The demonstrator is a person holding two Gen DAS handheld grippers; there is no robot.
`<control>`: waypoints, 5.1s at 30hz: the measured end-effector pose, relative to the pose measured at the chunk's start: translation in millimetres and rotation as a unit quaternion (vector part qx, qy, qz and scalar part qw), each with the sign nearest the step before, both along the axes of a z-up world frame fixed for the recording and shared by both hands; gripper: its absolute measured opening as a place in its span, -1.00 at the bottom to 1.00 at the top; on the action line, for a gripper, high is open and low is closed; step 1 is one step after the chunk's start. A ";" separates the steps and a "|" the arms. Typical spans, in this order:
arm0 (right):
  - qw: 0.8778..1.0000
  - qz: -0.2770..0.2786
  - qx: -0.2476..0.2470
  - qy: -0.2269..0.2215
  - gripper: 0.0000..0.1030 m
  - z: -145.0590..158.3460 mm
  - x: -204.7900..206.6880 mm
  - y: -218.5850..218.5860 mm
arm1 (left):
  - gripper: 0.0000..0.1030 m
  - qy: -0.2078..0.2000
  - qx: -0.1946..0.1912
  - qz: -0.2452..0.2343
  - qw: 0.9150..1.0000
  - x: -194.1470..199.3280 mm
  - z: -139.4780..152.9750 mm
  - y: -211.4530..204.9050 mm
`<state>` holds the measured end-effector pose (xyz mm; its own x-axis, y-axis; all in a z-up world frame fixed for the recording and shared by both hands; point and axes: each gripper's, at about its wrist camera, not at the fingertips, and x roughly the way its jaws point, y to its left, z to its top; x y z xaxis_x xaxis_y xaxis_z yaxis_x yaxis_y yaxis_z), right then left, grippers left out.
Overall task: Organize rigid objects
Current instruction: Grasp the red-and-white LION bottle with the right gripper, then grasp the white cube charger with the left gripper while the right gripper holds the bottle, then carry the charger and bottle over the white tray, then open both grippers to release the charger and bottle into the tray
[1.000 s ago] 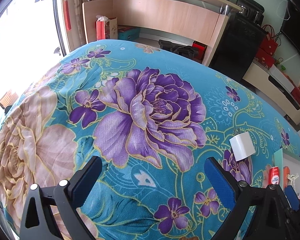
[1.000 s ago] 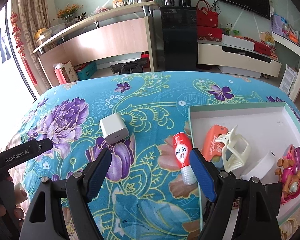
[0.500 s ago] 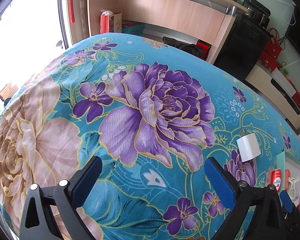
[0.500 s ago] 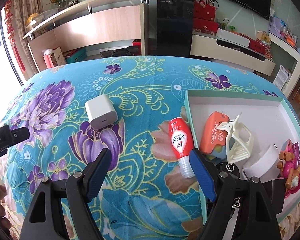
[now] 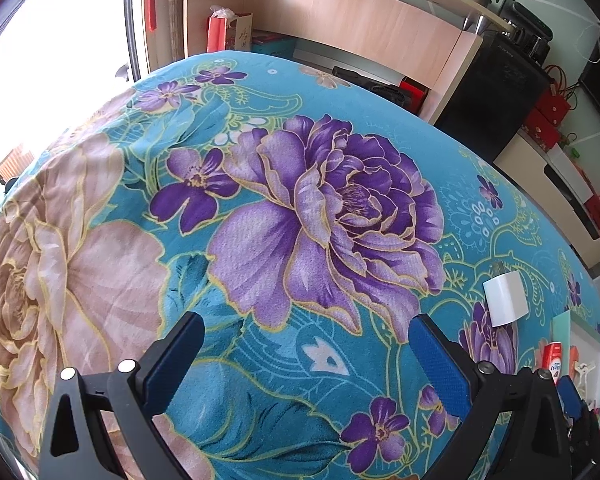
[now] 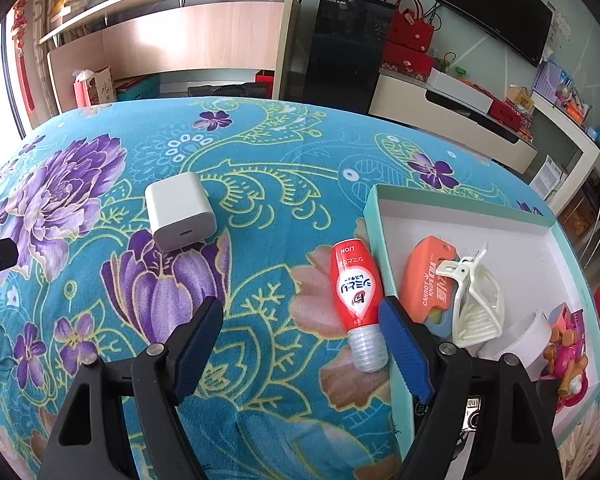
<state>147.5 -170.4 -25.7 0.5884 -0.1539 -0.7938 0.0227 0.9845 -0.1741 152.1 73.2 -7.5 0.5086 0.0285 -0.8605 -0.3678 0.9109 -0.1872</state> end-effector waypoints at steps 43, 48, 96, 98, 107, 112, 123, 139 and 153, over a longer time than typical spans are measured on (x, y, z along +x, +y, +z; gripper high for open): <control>0.995 -0.017 0.103 -0.003 -0.43 -4.6 41.0 -21.8 | 0.99 -0.071 -0.069 -0.137 0.986 43.0 4.0 -77.2; 0.993 -0.021 0.115 -0.008 -0.43 -2.3 41.3 -27.3 | 0.98 -0.076 -0.066 -0.153 0.983 52.8 1.2 -95.1; 0.973 -0.073 0.196 -0.097 -0.43 68.2 9.3 -94.6 | 0.21 -0.151 0.009 -0.271 0.950 53.2 45.2 -182.1; 0.971 -0.081 0.199 -0.105 -0.43 73.1 5.8 -103.7 | 0.21 -0.166 0.013 -0.284 0.944 46.9 56.2 -191.4; 0.958 -0.152 0.213 -0.116 -0.43 73.2 -10.7 -163.3 | 0.21 -0.186 0.027 -0.353 0.917 29.2 71.0 -248.4; 0.948 -0.195 0.217 -0.129 -0.43 74.2 -25.8 -197.7 | 0.21 -0.191 0.036 -0.380 0.904 18.7 72.0 -273.9; 0.937 -0.258 0.202 -0.121 -0.43 69.5 -44.0 -238.7 | 0.21 -0.188 0.048 -0.423 0.885 3.7 67.8 -311.4; 0.943 -0.247 0.201 -0.097 -0.42 64.5 -38.4 -234.2 | 0.21 -0.161 0.055 -0.467 0.868 -10.2 56.5 -343.2; 0.945 -0.244 0.198 -0.093 -0.37 71.8 -48.0 -228.9 | 0.37 -0.154 0.065 -0.463 0.871 -22.4 62.5 -335.4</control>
<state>99.5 -399.3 46.0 0.6594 -0.1557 -0.7355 0.4842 0.8363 0.2571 129.7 -262.2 54.9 0.5710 -0.4290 -0.6999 0.5843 0.8113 -0.0206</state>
